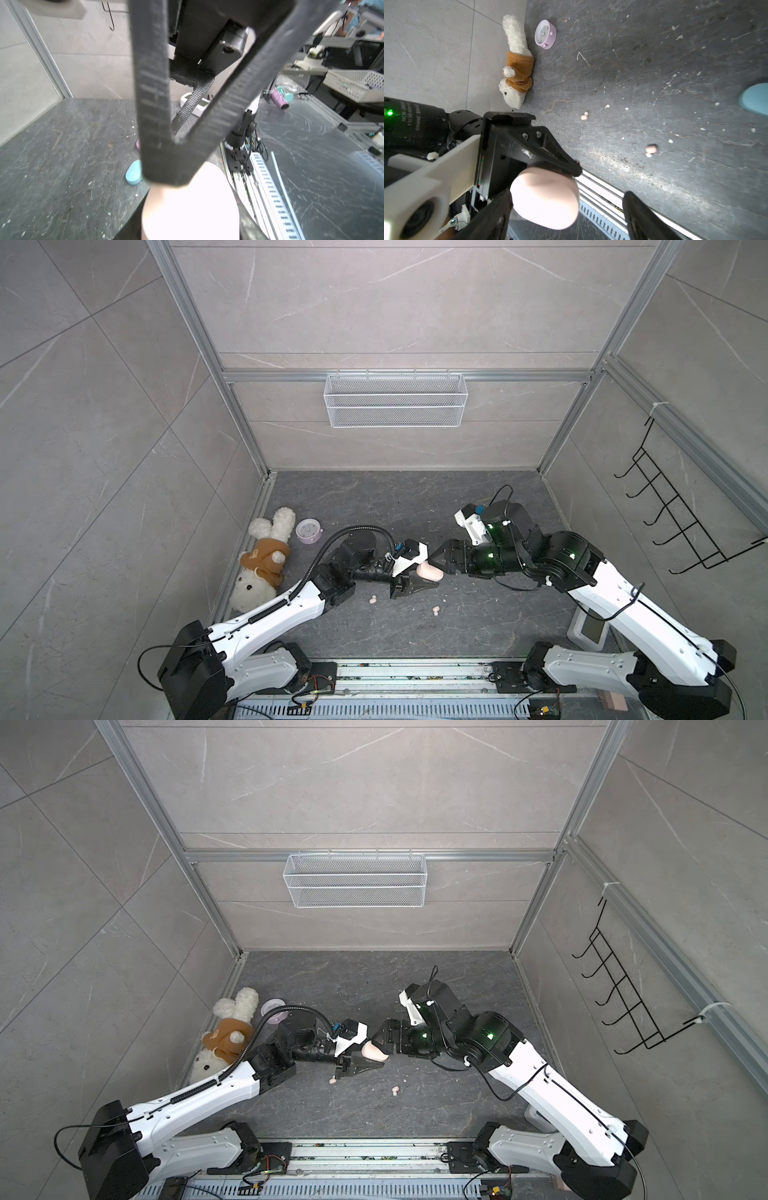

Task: Insert the wireless bluetooth earbuds into the charging case
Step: 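Grip the pink case with the left gripper while the right gripper releases it, then flip open the pink case lid with the right gripper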

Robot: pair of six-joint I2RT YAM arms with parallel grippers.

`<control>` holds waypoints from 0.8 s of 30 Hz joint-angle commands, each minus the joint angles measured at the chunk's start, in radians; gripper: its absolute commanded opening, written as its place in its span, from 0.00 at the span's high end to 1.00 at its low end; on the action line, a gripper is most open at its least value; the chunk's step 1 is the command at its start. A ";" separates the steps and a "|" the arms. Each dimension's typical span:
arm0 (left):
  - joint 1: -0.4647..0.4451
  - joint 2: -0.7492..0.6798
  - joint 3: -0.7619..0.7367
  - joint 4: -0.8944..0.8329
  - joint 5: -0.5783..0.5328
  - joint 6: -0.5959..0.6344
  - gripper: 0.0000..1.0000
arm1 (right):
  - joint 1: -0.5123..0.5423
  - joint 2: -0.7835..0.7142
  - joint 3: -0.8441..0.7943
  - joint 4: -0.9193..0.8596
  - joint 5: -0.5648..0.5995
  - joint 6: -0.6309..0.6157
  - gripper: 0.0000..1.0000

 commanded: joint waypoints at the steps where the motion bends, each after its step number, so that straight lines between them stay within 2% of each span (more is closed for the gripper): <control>1: -0.001 -0.024 -0.022 0.148 0.011 -0.095 0.71 | -0.010 -0.024 0.078 -0.102 0.052 -0.089 0.12; 5: -0.001 -0.010 -0.022 0.190 0.036 -0.125 0.71 | -0.008 -0.029 0.135 -0.167 0.089 -0.243 0.12; 9: -0.001 0.013 -0.011 0.215 0.072 -0.145 0.73 | 0.001 -0.044 0.122 -0.180 0.099 -0.364 0.13; 17: -0.001 0.011 -0.018 0.204 0.065 -0.136 0.74 | 0.079 -0.004 0.125 -0.187 0.130 -0.467 0.14; 24: -0.001 0.013 -0.022 0.202 0.069 -0.134 0.74 | 0.168 0.058 0.155 -0.220 0.227 -0.519 0.15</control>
